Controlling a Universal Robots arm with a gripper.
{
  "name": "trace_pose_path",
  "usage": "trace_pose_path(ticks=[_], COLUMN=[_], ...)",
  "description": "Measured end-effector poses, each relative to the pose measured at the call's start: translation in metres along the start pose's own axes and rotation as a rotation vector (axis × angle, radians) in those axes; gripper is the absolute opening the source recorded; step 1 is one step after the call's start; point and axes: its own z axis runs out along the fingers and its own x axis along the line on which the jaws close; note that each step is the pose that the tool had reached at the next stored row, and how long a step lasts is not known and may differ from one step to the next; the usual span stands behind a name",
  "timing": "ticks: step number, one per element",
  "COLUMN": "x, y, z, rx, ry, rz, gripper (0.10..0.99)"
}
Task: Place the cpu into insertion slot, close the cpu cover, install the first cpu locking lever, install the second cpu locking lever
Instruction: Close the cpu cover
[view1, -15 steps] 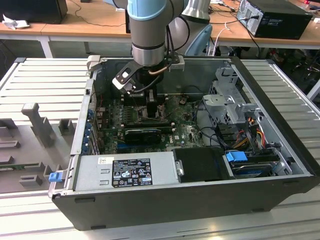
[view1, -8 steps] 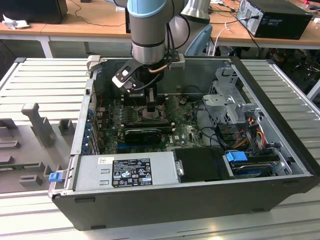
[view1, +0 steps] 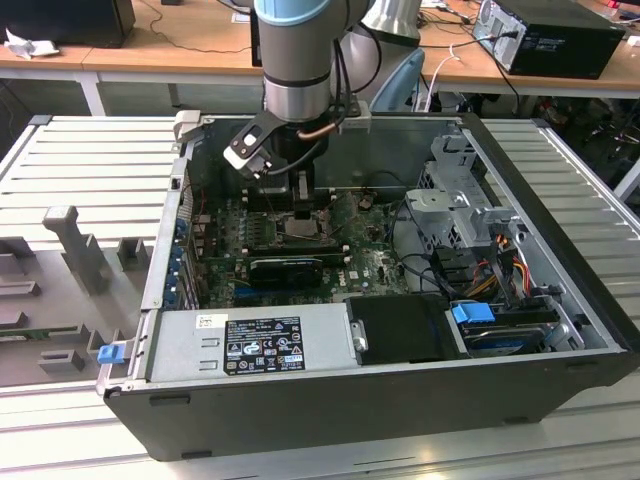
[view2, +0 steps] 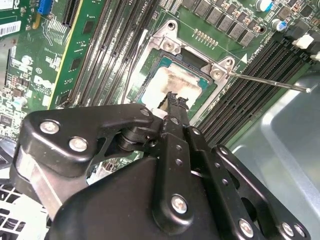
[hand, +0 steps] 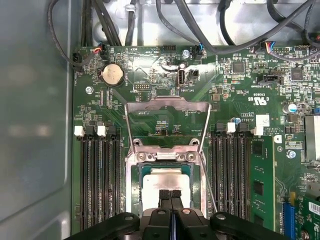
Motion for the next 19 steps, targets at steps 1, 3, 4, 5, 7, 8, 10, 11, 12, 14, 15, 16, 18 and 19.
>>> trace_pose_path(ticks=[1,3,4,5,7,8,10,11,12,14,15,16,18,19], x=[0.0,0.0,-0.0002,-0.0011,-0.0021,-0.0021,-0.0022,-0.0021,-0.002,-0.002,-0.002,-0.002,-0.002,-0.002], y=[0.0,0.0011,0.0029,0.005,0.0085,0.0086,0.0086,0.0087,0.0088,0.0088,0.0089,0.0088,0.0089,0.0088], z=[-0.0002,-0.0002,-0.0002,0.0,0.0003,0.0003,-0.0008,-0.0016,-0.0023,-0.0028,-0.0029,-0.003,-0.0032,-0.0033], rx=[0.0,0.001,0.001,0.002,0.005,0.005,0.005,0.005,0.005,0.005,0.005,0.005,0.005,0.005], ry=[0.0001,-0.0001,-0.0002,0.0007,0.0022,0.0022,0.002,0.0021,0.0023,0.0026,0.0026,0.0024,0.0023,0.0022], rz=[0.0,0.0,0.0,0.0,0.0,0.0,0.0,0.0,0.0,0.0,0.0,0.0,0.0,0.0], gripper=[0.106,0.106,0.106,0.106,0.106,0.106,0.106,0.106,0.106,0.106,0.106,0.106,0.106,0.106])
